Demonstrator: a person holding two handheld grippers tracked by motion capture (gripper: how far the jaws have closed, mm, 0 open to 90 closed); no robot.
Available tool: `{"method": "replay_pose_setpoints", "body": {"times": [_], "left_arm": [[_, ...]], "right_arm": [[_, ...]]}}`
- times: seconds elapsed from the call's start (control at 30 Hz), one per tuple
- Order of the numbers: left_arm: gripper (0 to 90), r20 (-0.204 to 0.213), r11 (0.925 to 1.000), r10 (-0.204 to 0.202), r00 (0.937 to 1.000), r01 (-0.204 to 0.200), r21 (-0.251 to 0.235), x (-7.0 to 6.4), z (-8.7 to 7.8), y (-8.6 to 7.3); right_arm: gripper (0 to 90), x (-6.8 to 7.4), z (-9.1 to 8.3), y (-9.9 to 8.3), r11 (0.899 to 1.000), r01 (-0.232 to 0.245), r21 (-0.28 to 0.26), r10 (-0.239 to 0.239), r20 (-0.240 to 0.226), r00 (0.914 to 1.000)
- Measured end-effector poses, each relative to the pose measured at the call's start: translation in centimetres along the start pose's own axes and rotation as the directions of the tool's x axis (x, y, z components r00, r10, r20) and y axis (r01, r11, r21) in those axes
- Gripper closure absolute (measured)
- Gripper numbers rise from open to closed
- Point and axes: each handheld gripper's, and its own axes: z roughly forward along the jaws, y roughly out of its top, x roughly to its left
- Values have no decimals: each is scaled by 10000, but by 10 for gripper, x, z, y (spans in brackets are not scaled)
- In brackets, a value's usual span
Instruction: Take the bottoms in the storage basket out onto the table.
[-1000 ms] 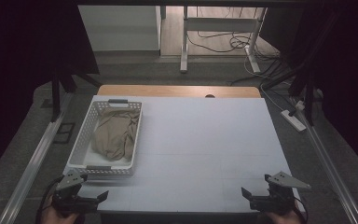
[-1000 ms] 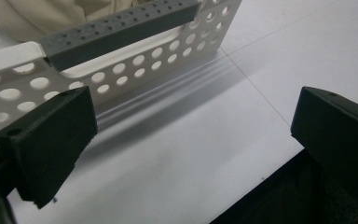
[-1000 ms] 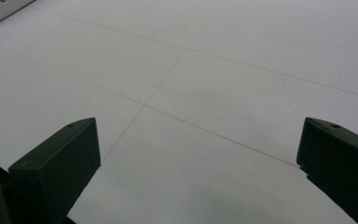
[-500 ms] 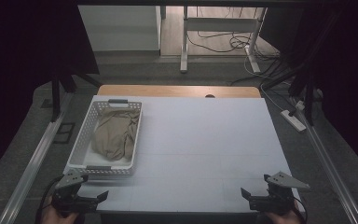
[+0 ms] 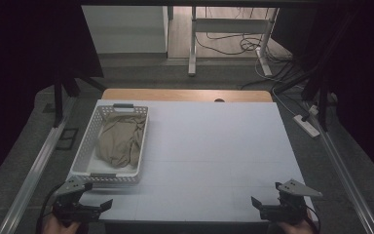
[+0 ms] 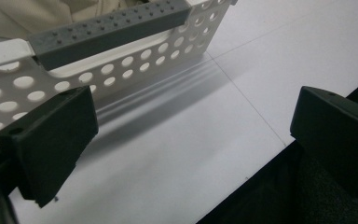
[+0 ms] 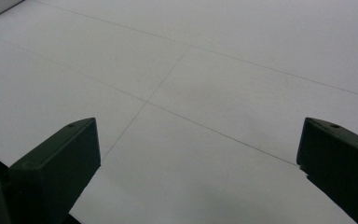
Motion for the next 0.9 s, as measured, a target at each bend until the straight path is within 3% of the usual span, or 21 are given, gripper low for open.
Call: {"method": "replay_pose_setpoints", "body": {"times": [0.33, 0.63, 0.9], "left_arm": [[1, 152, 9998, 134, 9998, -132, -129, 0, -2, 2], [2, 619, 9991, 420, 9972, -420, -3, -5, -4, 10], [3, 608, 9981, 611, 9963, -605, -126, -6, -9, 15]], "right_arm": [[0, 0, 0, 0, 10000, -10, 26, 10, -4, 10000], [0, -1, 1, 0, 10000, -62, 46, 62, -6, 10000], [0, -1, 1, 0, 9999, -74, 73, 74, -13, 10000]]}}
